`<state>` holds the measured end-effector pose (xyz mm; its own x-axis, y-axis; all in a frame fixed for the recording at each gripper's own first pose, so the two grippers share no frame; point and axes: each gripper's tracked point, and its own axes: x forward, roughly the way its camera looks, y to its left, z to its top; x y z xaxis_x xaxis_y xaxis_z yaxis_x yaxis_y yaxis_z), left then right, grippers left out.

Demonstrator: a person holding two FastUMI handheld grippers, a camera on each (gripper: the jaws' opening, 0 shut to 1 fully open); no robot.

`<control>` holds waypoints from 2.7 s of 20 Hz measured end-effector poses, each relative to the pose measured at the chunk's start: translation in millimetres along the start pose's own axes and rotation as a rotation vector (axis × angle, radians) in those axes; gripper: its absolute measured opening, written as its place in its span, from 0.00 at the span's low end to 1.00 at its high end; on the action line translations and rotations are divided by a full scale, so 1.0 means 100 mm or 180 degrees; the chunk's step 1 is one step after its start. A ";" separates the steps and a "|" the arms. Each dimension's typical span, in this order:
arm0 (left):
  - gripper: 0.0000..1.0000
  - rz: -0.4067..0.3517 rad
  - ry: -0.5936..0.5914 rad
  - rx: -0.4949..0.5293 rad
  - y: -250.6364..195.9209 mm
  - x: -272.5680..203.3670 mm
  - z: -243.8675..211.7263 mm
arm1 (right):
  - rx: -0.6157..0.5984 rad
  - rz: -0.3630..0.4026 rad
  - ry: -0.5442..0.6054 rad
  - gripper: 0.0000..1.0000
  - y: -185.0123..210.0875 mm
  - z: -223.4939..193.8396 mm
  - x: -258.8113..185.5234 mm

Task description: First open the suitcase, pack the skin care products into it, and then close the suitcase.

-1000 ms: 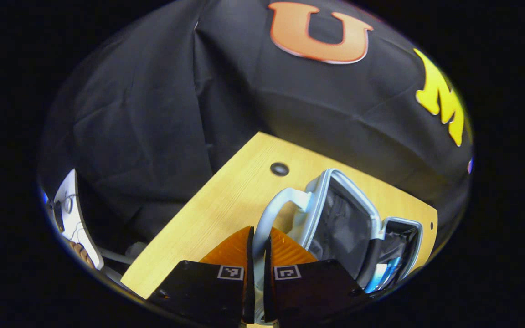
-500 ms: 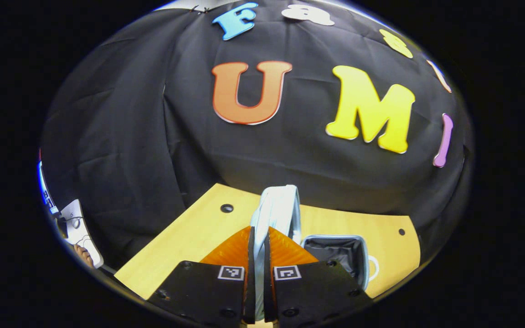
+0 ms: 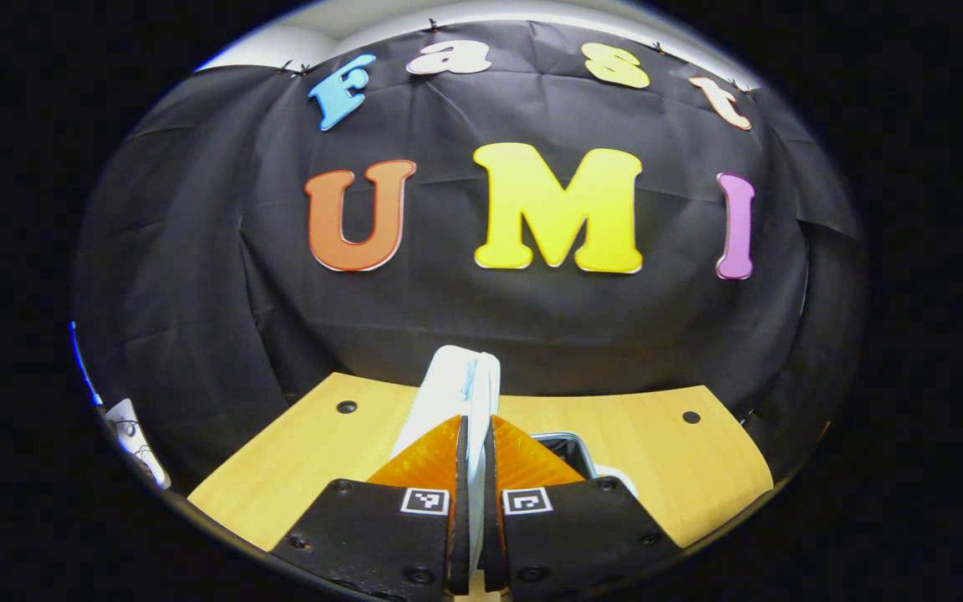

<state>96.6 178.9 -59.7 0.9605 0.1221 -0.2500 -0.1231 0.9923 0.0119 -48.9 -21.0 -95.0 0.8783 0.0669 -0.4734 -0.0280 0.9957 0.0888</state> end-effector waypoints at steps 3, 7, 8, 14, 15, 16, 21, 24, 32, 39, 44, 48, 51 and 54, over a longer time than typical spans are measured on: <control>0.09 -0.0304 0.0090 0.0065 -0.50 0.16 -0.19 | -0.0026 -0.0142 0.0004 0.69 -0.18 0.01 -0.07; 0.10 -0.0585 0.0243 0.0230 -1.13 0.42 -0.58 | 0.0032 -0.0326 0.0029 0.69 -0.41 0.01 -0.18; 0.09 -0.0629 0.0285 0.0284 -1.27 0.48 -0.70 | 0.0079 -0.0384 0.0070 0.69 -0.49 -0.03 -0.22; 0.10 -0.0702 0.0734 0.0518 -1.75 0.76 -1.50 | 0.0201 -0.0820 0.0252 0.69 -1.08 -0.15 -0.43; 0.10 -0.0696 0.0782 0.0505 -1.76 0.79 -1.59 | 0.0209 -0.0853 0.0278 0.69 -1.12 -0.18 -0.45; 0.10 -0.0680 0.0835 0.0491 -1.77 0.81 -1.68 | 0.0212 -0.0872 0.0302 0.69 -1.16 -0.20 -0.46; 0.11 -0.0527 0.0891 0.0477 -1.87 0.87 -1.87 | 0.0155 -0.0847 0.0310 0.69 -1.15 -0.15 -0.42; 0.20 -0.0632 0.0978 0.0343 -2.01 0.88 -1.98 | 0.0063 -0.0795 0.0295 0.69 -1.12 -0.10 -0.39; 0.90 -0.0733 0.0648 0.0176 -2.11 0.51 -1.53 | -0.0038 -0.0583 0.0167 0.69 -0.84 0.06 -0.18; 0.97 -0.0722 -0.0264 -0.0045 -1.64 -0.30 -0.27 | -0.0186 -0.0252 -0.0324 0.69 -0.18 0.51 0.05; 0.96 -0.0644 -0.0537 0.0013 -1.24 -0.67 0.12 | -0.0297 0.0003 -0.0572 0.69 0.34 0.70 0.11; 1.00 -0.0537 -0.0754 0.0057 -0.97 -0.80 0.34 | -0.0314 0.0174 -0.0633 0.69 0.66 0.78 0.14; 0.96 -0.0516 -0.0869 0.0049 -0.86 -0.88 0.44 | -0.0362 0.0231 -0.0693 0.64 0.79 0.85 0.14; 0.96 -0.0506 -0.0919 0.0083 -0.81 -0.87 0.47 | -0.0346 0.0241 -0.0705 0.69 0.84 0.84 0.13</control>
<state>34.6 88.7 6.6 0.9987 -0.0377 0.0339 0.0371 0.9991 0.0204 0.6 58.1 -20.0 0.9546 0.1377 -0.2643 -0.1384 0.9902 0.0163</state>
